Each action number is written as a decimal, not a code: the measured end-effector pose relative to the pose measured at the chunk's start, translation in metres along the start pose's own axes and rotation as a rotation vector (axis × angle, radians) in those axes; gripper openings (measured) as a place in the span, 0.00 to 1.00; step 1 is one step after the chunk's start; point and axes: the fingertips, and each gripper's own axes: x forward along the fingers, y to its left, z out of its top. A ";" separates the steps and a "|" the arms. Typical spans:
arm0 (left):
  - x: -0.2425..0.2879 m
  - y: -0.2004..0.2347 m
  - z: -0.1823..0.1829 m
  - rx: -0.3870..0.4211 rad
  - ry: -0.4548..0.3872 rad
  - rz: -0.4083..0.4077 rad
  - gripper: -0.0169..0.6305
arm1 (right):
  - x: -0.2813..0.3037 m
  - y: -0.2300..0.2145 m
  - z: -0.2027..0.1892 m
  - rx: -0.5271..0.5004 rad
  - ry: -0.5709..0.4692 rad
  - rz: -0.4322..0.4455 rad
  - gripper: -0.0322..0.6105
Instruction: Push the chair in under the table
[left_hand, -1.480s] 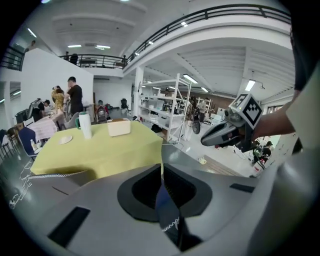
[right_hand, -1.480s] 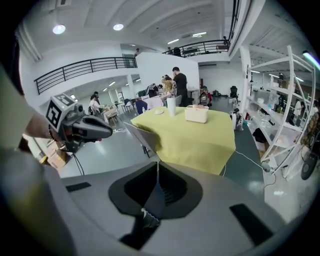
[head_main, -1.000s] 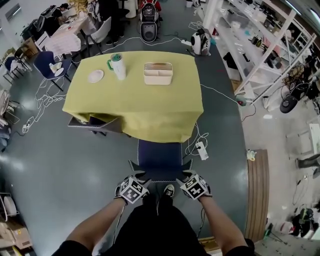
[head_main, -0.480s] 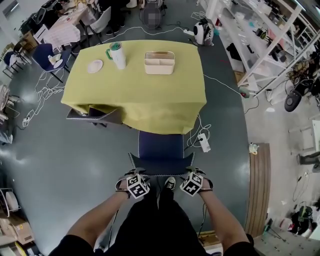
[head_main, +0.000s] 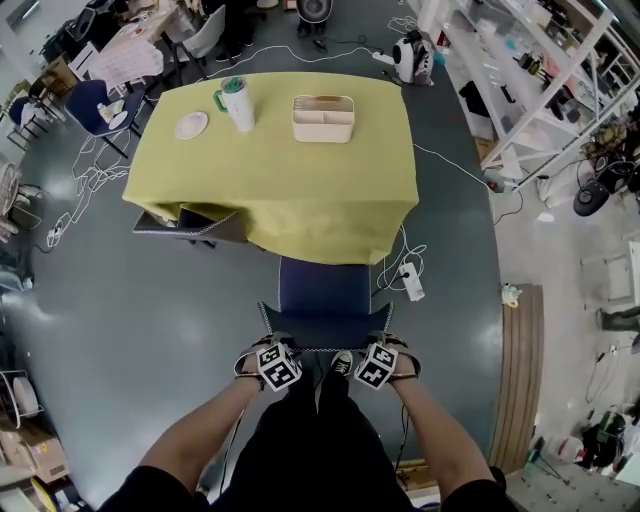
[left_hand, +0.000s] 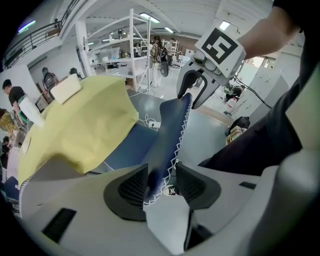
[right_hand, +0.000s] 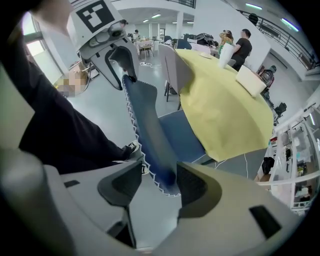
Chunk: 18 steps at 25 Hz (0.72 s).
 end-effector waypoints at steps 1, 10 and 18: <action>0.002 0.001 -0.001 0.005 0.001 0.004 0.30 | 0.003 0.000 -0.001 -0.003 0.005 -0.004 0.37; 0.007 0.001 0.002 -0.019 -0.011 -0.046 0.30 | 0.015 -0.008 -0.001 0.044 0.012 -0.021 0.37; 0.007 0.001 0.000 -0.001 -0.040 -0.055 0.28 | 0.018 -0.008 0.000 0.072 0.002 -0.044 0.30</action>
